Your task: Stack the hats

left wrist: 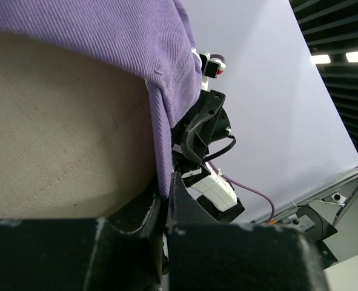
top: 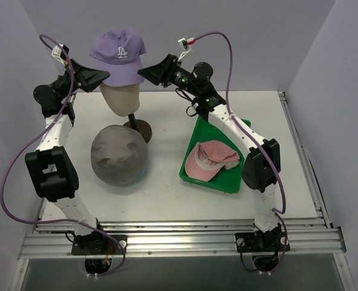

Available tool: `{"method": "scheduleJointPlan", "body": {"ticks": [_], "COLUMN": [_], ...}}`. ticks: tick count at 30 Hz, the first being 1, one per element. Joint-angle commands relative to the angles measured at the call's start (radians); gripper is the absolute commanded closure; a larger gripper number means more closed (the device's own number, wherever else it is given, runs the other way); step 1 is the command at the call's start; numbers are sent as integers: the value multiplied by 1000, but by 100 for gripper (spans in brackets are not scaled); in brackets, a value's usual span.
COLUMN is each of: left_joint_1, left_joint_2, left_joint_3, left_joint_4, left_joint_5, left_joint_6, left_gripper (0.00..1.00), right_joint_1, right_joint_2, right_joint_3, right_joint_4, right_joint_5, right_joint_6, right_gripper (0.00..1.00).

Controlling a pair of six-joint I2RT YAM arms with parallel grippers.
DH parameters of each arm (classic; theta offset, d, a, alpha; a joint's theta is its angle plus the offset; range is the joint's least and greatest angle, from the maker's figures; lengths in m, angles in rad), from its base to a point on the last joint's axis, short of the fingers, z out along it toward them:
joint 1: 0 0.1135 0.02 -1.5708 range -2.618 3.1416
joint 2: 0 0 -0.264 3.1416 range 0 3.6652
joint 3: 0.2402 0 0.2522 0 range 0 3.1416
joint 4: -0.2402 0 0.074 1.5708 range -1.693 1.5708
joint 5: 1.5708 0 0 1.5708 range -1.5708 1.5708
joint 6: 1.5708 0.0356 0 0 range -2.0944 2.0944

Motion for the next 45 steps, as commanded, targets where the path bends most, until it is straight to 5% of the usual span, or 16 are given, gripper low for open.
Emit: {"method": "scheduleJointPlan", "body": {"ticks": [1, 12, 33, 45], "left_joint_1": [35, 55, 21, 16], "left_joint_2": [-26, -37, -39, -43], "left_joint_3": [-30, -39, -61, -58], "left_joint_4": [10, -16, -66, -103], "left_joint_5": [30, 38, 32, 32], "left_joint_6": [46, 59, 96, 113], "left_gripper": [98, 98, 98, 98], "right_joint_1": [15, 24, -2, -5], "right_joint_2": [-5, 8, 87, 110], "right_joint_3": [14, -17, -3, 3], "right_joint_4": [47, -20, 229, 194], "right_joint_5": [-20, 110, 38, 56], "right_joint_6": [-2, 35, 214, 233], "right_gripper": [49, 49, 49, 48]}}
